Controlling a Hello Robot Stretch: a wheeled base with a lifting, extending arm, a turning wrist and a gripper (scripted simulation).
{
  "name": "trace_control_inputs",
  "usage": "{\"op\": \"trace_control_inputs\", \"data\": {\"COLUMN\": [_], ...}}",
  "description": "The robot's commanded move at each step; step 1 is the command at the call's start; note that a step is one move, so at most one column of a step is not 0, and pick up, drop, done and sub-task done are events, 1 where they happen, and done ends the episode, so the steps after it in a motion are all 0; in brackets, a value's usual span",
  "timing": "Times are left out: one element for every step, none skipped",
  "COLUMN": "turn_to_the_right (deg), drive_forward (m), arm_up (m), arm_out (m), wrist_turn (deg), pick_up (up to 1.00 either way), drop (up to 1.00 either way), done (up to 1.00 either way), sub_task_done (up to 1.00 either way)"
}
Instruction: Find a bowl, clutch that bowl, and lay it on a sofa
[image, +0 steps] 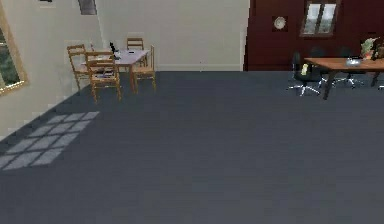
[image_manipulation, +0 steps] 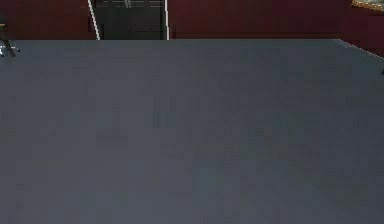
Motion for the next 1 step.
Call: {"op": "trace_control_inputs", "data": {"turn_to_the_right": [-12.0], "drive_forward": [0.0], "arm_up": [0.0], "arm_out": [0.0], "wrist_turn": [0.0], "pick_up": [0.0], "drop": [0.0], "done": [0.0], "sub_task_done": [0.0]}}
